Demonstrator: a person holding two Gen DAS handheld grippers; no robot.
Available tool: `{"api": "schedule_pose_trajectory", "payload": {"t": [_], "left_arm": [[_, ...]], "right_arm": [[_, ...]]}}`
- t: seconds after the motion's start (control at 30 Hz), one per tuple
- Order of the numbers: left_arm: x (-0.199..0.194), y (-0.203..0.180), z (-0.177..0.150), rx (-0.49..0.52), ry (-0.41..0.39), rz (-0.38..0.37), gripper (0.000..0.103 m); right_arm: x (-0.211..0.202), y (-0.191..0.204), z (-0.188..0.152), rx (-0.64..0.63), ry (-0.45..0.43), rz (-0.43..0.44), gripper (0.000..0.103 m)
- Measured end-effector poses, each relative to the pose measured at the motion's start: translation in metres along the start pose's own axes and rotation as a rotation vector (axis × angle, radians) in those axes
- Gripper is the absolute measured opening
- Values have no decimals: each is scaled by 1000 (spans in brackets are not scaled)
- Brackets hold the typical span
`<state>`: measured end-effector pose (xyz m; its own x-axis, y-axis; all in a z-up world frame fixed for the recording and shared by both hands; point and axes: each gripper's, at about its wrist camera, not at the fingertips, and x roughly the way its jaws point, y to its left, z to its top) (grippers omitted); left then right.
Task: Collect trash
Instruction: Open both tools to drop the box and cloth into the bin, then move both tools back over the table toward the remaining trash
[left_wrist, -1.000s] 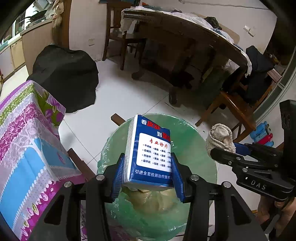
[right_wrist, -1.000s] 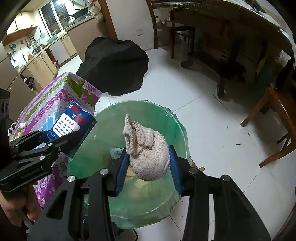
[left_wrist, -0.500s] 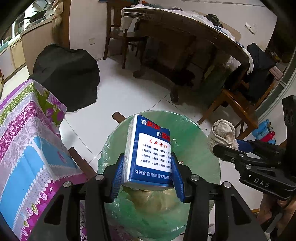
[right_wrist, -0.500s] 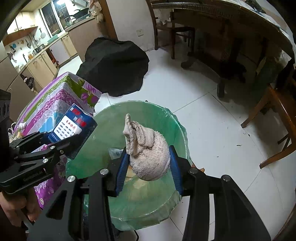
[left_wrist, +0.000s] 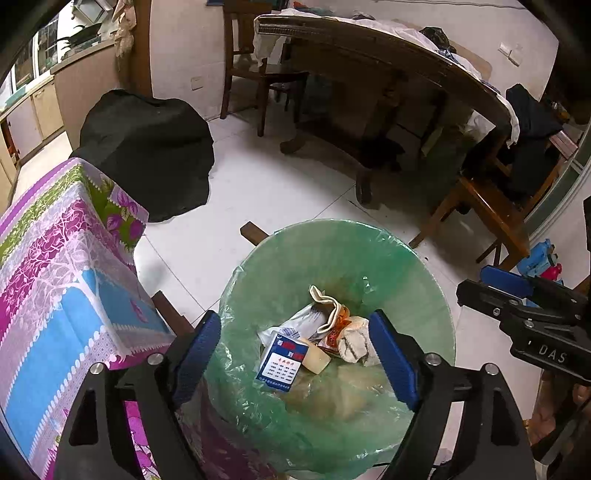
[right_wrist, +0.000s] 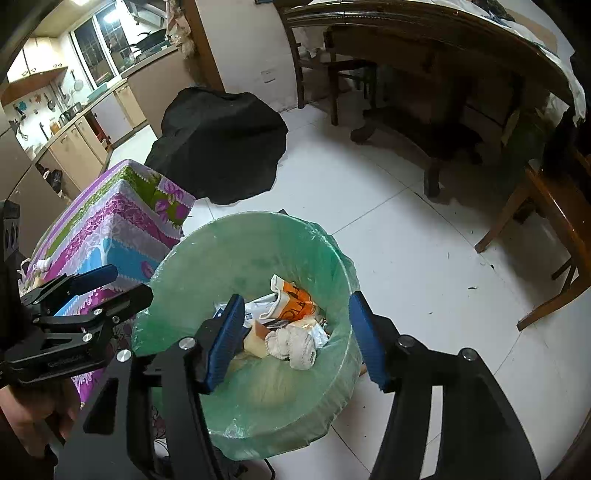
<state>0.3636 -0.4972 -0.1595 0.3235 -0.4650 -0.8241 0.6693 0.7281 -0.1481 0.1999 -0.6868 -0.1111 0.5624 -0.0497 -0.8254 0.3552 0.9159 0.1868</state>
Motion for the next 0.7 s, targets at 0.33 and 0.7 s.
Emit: {"api": "schedule_pose_trajectory", "payload": {"t": [0.33, 0.7], "left_arm": [[-1, -3, 0, 0, -2, 0, 84], [-5, -7, 0, 7, -7, 2, 84]], "right_arm": [[0, 0, -3, -5, -3, 7, 57], [0, -1, -5, 2, -8, 5, 57]]}}
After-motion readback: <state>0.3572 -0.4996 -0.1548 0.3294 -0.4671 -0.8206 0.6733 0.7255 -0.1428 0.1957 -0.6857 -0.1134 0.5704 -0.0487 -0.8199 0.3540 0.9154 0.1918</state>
